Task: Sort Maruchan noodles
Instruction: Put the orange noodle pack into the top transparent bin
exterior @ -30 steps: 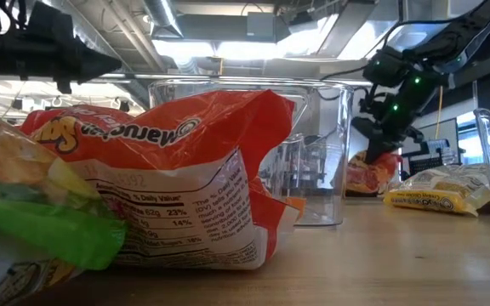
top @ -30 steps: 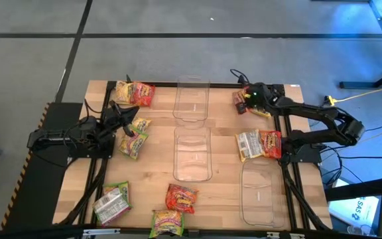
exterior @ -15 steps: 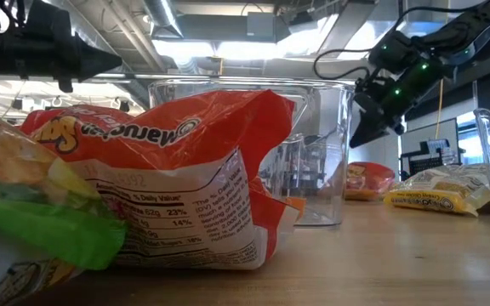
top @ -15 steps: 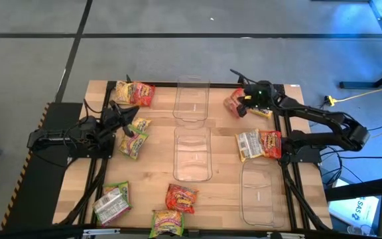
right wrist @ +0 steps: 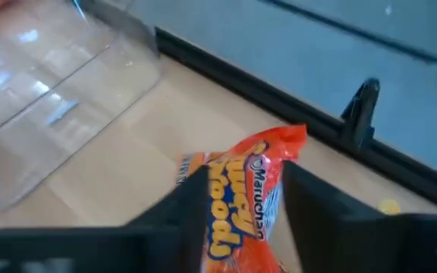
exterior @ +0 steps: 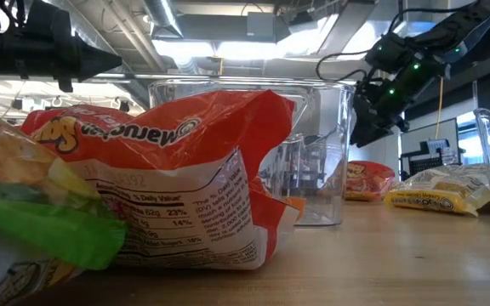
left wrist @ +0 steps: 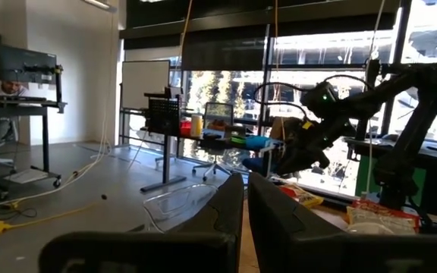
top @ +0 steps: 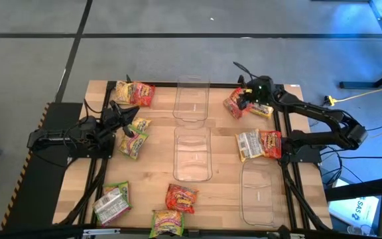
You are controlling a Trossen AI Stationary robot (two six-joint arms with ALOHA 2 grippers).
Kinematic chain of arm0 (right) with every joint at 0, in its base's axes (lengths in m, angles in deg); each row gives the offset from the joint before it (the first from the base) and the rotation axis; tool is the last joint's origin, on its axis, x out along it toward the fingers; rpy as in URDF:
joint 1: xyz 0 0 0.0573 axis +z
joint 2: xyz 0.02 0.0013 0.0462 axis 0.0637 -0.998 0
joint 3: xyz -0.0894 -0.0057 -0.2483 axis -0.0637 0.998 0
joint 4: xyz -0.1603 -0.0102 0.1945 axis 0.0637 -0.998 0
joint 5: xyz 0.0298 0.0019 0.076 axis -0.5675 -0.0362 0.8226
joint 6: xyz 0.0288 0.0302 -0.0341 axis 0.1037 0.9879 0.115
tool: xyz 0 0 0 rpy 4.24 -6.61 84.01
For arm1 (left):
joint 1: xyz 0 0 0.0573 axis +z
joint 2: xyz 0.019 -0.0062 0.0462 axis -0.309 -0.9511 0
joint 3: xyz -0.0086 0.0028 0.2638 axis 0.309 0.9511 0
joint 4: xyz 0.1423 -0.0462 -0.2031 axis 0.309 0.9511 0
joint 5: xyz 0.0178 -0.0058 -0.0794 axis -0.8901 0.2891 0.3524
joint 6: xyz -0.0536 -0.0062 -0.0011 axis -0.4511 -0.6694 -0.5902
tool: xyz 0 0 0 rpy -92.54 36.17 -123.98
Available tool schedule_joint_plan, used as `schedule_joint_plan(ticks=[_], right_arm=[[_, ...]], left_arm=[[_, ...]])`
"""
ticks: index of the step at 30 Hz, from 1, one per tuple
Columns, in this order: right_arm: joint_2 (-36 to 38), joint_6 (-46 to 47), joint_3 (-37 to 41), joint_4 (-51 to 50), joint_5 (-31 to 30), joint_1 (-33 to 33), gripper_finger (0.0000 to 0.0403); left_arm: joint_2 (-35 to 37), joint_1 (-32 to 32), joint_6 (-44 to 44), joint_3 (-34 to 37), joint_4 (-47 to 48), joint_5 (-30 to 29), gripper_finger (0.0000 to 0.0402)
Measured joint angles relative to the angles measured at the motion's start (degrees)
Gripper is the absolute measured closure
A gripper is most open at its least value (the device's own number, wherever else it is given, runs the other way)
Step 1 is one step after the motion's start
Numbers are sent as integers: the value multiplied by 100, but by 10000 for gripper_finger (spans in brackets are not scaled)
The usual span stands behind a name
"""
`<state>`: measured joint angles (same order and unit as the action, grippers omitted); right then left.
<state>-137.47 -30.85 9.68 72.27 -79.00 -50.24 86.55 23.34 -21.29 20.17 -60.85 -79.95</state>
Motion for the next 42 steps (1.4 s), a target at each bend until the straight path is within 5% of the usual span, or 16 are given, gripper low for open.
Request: schedule_joint_plan(ticks=[4,8,18,27,42], right_arm=[[-383,155,-242,-438,120,-462,162],[-809,118,-341,-463,1171,-780,103],[-1617,27,-392,-430,1449,-926,73],[-1972,-20,-392,-378,1765,-926,124],[-1952,-341,-390,-260,2174,-926,321]], left_arm=[[0,0,1,0,25,1,386],[0,0,2,0,38,-1,386],[0,0,-16,0,176,7,386],[0,0,-40,0,167,12,385],[0,0,-41,0,167,16,385]])
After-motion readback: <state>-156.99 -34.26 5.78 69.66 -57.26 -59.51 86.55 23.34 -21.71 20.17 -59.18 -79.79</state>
